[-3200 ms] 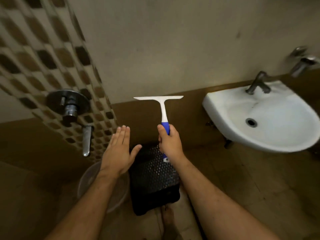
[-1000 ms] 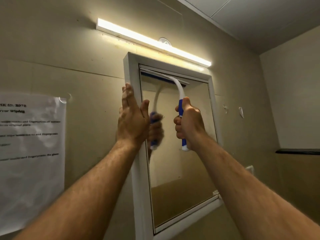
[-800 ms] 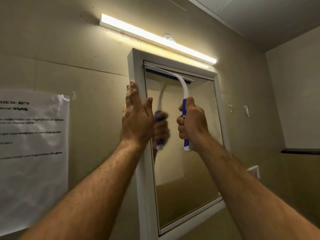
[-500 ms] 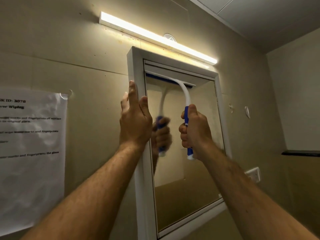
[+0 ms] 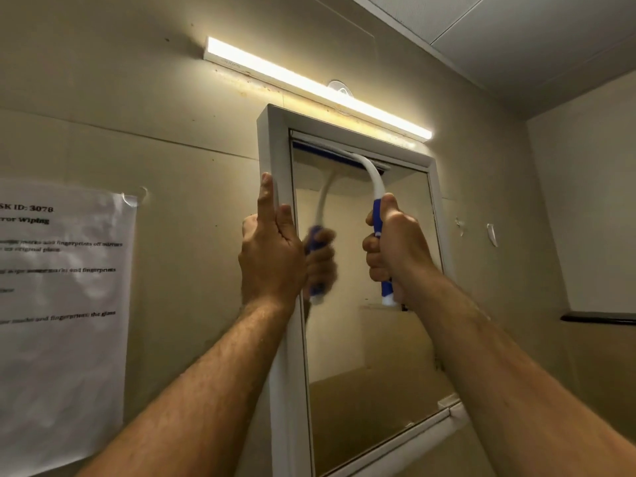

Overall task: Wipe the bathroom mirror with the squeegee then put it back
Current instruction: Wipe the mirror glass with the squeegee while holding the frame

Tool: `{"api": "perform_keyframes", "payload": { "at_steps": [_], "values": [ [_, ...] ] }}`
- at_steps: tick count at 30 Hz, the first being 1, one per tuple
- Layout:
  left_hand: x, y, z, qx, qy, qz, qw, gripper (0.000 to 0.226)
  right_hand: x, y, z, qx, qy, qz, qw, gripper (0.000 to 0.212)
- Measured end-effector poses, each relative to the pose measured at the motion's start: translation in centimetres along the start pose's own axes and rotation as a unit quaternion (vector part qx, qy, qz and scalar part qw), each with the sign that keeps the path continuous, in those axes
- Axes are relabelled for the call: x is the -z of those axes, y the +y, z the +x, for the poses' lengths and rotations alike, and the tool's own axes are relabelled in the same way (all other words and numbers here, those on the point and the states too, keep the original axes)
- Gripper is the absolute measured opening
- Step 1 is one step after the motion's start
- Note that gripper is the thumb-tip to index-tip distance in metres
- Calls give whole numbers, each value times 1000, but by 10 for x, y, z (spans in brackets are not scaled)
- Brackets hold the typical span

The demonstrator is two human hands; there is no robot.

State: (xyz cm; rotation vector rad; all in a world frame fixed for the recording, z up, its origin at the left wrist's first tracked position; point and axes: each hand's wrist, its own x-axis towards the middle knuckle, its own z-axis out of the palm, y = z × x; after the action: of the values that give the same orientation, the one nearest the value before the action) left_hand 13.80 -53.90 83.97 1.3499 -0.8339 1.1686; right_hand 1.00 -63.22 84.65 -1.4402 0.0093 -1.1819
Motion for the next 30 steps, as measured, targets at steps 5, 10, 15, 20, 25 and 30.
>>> {"api": "perform_keyframes", "payload": {
  "at_steps": [5,10,15,20,25,30],
  "values": [
    [-1,-2,0,2,6,4,1000,50,2,-2,-5,-25,-19,34,999,40],
    [1,0,-1,6,5,-3,1000,51,5,9,-14,-15,-4,1,1000,40],
    [1,0,-1,7,8,-1,1000,51,4,-5,-6,-29,-11,15,999,39],
    [2,2,-2,6,7,-10,1000,50,9,-6,-8,-42,-36,24,998,38],
    [1,-1,-2,2,10,-10,1000,50,14,16,-26,-36,-26,-17,999,40],
    [0,0,-2,6,13,-9,1000,49,14,5,-18,-34,-31,-15,999,39]
  ]
}}
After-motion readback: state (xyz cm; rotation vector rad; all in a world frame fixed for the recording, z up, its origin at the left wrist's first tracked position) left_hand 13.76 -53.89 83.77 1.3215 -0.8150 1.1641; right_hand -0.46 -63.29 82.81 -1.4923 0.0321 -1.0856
